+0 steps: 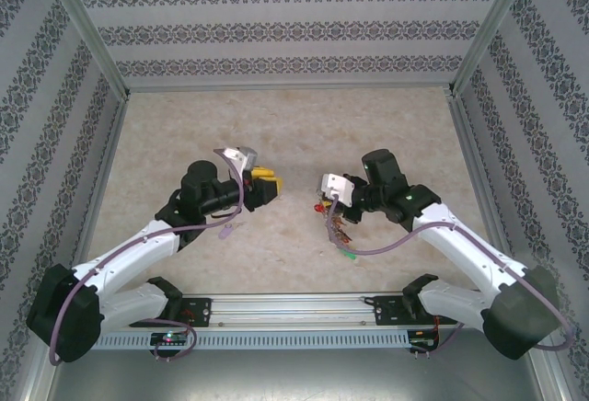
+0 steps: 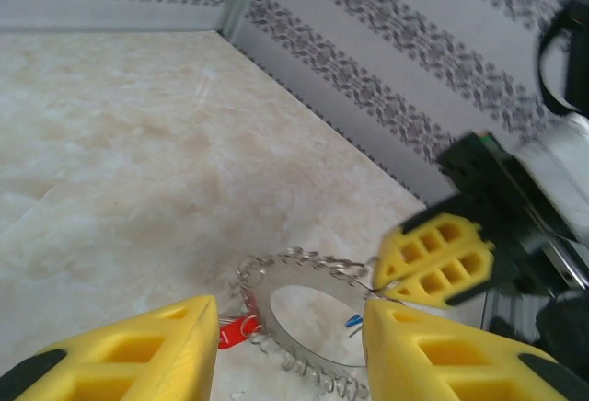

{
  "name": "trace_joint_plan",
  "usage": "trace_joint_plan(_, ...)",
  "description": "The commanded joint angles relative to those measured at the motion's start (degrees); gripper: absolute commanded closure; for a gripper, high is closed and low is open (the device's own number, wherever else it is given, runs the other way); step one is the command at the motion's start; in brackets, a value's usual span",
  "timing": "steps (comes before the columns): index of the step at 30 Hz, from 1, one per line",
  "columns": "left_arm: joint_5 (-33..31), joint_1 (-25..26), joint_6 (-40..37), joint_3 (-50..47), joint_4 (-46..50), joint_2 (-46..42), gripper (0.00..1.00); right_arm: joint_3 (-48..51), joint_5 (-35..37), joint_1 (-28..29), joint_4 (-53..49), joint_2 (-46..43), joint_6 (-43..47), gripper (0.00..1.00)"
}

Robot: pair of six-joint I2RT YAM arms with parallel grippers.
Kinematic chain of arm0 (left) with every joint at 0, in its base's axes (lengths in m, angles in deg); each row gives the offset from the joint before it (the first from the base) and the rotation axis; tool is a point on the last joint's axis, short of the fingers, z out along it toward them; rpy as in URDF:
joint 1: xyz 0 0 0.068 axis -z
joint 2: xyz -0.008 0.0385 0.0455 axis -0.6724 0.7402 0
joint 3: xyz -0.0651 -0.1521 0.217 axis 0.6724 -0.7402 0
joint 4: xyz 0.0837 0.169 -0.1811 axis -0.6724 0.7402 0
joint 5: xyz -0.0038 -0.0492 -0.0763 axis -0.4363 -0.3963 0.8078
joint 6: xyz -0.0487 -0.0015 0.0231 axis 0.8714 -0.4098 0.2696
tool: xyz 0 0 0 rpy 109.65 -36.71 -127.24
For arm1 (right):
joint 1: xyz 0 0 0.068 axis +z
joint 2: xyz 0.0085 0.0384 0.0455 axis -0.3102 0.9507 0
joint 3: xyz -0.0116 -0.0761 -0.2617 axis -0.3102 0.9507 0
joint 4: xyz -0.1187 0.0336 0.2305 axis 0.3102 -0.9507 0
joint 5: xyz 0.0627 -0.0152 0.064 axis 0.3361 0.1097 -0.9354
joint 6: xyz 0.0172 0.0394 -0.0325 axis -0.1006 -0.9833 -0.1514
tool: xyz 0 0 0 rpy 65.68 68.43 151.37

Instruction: Put the keys on the keyring

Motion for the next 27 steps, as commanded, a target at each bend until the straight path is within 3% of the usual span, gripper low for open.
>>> trace_joint_plan(1,4.12,1.58,-11.97,-0.02,-0.8,-0.43,0.56,-0.6,-2.82,1.37,1.6,0.22,2.88,1.0)
trace_joint_plan(5,6.01,5.06,-20.56,0.29,1.42,0.72,0.63,-1.28,-8.03,0.77,2.13,1.12,0.49,1.0)
trace_joint_plan(12,6.29,6.44,-25.12,0.29,0.01,3.59,0.66,-1.69,-14.75,0.23,4.02,2.24,-1.84,1.0)
trace_joint_plan(27,10.42,7.23,-32.84,3.91,5.56,5.96,0.66,-0.96,-16.71,0.25,7.11,1.93,-3.13,1.0)
